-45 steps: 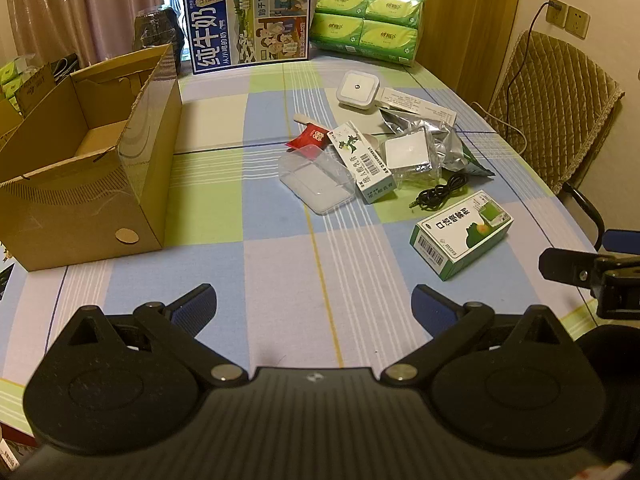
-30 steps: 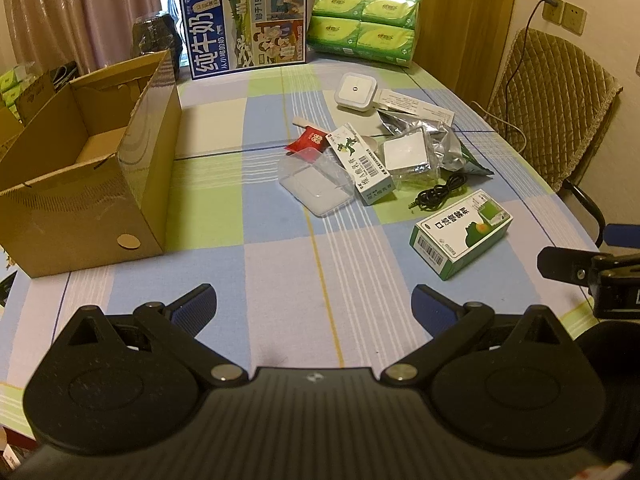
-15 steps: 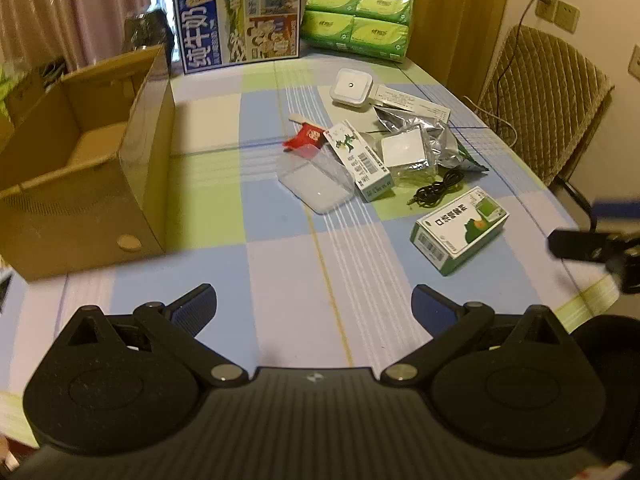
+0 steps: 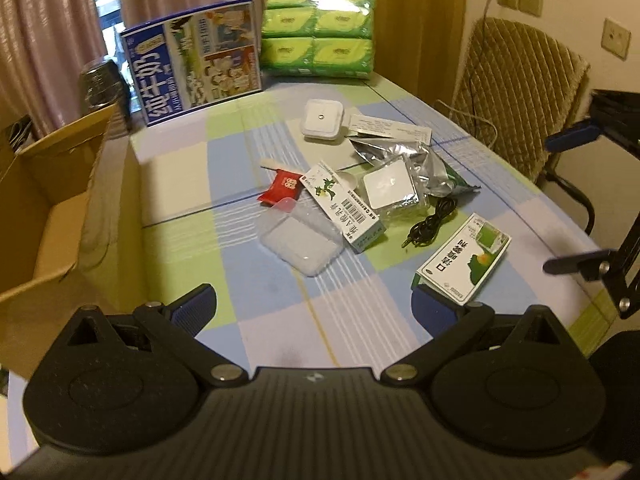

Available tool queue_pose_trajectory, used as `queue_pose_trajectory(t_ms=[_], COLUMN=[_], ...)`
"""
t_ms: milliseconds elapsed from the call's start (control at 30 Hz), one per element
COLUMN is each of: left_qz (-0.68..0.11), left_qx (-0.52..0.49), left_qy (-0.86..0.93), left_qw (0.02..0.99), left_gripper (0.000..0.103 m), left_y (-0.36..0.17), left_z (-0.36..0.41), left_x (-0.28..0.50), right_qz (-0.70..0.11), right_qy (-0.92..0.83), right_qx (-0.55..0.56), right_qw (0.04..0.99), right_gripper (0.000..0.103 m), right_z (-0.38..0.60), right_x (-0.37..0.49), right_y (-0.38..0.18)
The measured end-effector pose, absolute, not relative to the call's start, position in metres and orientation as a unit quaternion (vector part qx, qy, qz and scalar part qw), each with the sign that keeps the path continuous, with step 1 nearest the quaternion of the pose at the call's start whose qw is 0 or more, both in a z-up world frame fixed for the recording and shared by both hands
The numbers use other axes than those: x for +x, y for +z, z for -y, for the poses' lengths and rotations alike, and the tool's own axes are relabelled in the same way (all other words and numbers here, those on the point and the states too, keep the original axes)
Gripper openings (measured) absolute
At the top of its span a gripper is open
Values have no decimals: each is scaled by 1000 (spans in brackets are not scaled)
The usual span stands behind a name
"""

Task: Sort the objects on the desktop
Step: 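Grasp the green-and-white throat spray box with the right gripper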

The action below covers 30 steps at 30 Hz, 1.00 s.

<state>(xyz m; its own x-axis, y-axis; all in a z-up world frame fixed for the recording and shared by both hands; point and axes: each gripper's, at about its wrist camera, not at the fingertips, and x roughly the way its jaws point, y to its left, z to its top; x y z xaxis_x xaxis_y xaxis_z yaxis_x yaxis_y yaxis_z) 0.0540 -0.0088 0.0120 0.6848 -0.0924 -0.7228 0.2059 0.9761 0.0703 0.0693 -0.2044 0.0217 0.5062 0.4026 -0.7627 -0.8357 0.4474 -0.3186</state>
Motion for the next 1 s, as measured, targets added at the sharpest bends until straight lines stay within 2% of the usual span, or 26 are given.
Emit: queue_pose_trajectory(t_ms=[100,300,600,700,1000], left_qz=[-393,-416,-431,-431,-431], left_qx=[85,85,77,73,63], left_qy=[-96,-109,-121,-122,-127], left_qw=[911,899,891,891,891], left_gripper=[102,102,102,102,102], left_y=[4,-19,-49,-54,-61], left_z=[11,9,5,3,0], left_x=[67,88,106,109,112], right_qz=[-324,-322,-351,-365,-445], right_qy=[417,462,498,501,460], right_qx=[-386,-461,-474,-462,-368], right_qw=[756,686,635,634,675], right_gripper=[82,82,80,71,56], right_z=[198,182,166,162,159], right_x=[86,114,143,148,160], right_y=[5,-29,-56,-60,-52])
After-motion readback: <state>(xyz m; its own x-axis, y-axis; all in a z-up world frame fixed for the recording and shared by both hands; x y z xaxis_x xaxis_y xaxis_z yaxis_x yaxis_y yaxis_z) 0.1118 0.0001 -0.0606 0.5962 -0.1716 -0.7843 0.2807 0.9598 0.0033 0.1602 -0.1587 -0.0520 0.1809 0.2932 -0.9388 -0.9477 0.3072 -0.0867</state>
